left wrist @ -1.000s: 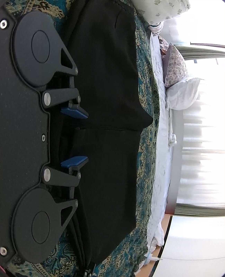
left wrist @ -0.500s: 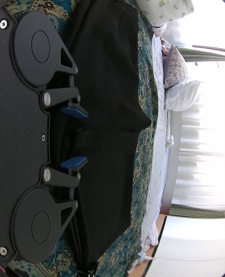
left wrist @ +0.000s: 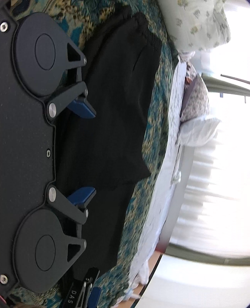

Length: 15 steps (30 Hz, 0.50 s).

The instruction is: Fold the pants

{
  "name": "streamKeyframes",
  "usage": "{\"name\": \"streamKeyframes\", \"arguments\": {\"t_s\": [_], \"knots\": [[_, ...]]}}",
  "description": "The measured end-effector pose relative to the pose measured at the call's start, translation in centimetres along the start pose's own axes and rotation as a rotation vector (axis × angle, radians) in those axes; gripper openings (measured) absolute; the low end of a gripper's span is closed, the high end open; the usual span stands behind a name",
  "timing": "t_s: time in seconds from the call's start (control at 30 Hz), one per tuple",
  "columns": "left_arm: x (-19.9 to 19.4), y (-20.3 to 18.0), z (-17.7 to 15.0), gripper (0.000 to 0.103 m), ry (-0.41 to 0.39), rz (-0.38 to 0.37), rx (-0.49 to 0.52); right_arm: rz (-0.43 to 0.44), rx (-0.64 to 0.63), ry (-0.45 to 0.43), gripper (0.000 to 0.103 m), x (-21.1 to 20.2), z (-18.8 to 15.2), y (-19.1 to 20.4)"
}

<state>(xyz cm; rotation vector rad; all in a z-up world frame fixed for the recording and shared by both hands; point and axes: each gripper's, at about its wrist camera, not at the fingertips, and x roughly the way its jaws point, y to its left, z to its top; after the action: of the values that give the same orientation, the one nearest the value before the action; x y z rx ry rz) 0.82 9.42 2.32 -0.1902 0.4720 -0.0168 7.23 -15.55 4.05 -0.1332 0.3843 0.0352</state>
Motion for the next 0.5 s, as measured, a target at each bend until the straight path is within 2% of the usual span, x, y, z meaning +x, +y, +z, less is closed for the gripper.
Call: {"name": "streamKeyframes", "arguments": {"t_s": [0.23, 0.37, 0.5], "knots": [[-0.1, 3.2, 1.3, 0.092, -0.027, 0.048, -0.027, 0.106, -0.066, 0.021, 0.078, 2.1, 1.6, 7.0], [0.1, 5.4, 1.9, 0.098, -0.035, 0.089, -0.067, 0.163, -0.081, 0.059, 0.078, 2.9, 1.6, 9.6], [0.4, 7.9, 2.1, 0.099, -0.039, 0.137, -0.108, 0.198, -0.107, 0.110, 0.077, 3.8, 1.2, 11.6]]}}
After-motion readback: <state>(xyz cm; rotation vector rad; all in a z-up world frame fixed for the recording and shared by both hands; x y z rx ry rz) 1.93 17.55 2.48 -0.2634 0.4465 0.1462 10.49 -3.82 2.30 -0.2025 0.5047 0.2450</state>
